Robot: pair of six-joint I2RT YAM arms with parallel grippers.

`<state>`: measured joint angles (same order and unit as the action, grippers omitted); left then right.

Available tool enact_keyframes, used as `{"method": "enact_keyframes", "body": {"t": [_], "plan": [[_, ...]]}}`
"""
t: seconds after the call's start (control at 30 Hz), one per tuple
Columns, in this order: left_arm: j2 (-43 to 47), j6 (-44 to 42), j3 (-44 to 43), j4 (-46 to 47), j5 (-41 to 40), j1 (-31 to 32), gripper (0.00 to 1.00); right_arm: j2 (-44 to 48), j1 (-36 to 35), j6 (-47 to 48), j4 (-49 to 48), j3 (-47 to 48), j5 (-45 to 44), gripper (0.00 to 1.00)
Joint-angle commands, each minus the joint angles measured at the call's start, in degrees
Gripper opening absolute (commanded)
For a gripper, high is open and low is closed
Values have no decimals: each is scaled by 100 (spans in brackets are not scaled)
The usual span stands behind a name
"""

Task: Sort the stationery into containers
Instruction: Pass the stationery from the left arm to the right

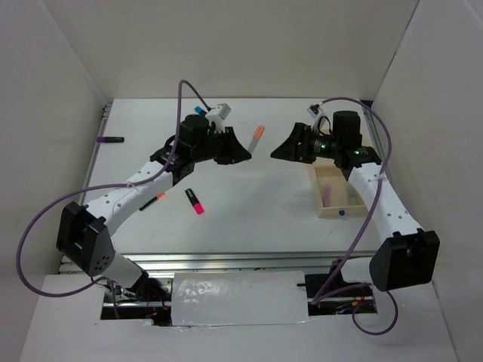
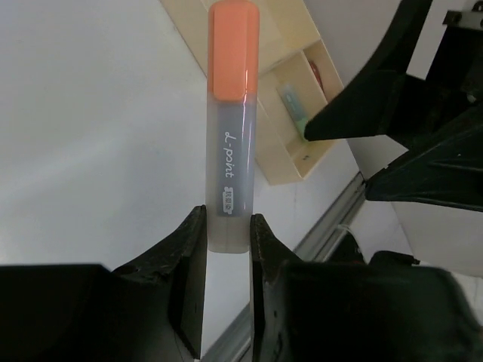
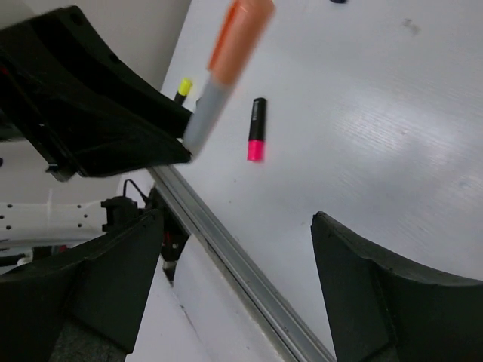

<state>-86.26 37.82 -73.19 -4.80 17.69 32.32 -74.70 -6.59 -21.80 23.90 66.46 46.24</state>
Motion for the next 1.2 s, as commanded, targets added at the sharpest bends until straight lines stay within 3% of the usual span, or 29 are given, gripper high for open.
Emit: {"method": "enact_keyframes", "body": {"t": [0.0, 0.33, 0.43, 0.53, 0.63, 0.67, 0.77, 0.8, 0.9, 1.07, 1.17], "plan": [[127, 357, 121, 233, 375, 187, 0, 132, -228, -535, -702, 201, 43, 86], [136, 480, 7, 383, 744, 258, 0, -607, -589, -913, -913, 640, -133, 88], [136, 445, 24, 427, 806, 301, 0, -792, -606, -1167, -1124, 676, -10, 84], [118, 367, 24, 418, 894, 354, 0, -1046, -651, -1142, -1072, 842, 52, 73], [144, 78, -20, 427, 999, 459, 3, -1082, -624, -1028, -1133, 860, 175, 38], [144, -54, -46, 384, 964, 486, 8, -1047, -616, -993, -1194, 825, 175, 24], [232, -555, -82, -20, 877, 539, 31, -819, -458, -932, -1274, 580, 254, 7], [328, -705, -73, -265, 911, 495, 54, -644, -379, -870, -1239, 457, 263, 3], [521, -1424, -239, -1133, 729, 172, 99, -197, -1, 94, -380, 491, 62, 0], [1145, -2190, 49, -1594, 375, -725, 99, 753, 615, 2543, 1317, 299, -1387, 0], [1356, -2954, 164, -1989, 147, -1112, 99, 1185, 993, 3285, 1810, 131, -2284, 0]]}}
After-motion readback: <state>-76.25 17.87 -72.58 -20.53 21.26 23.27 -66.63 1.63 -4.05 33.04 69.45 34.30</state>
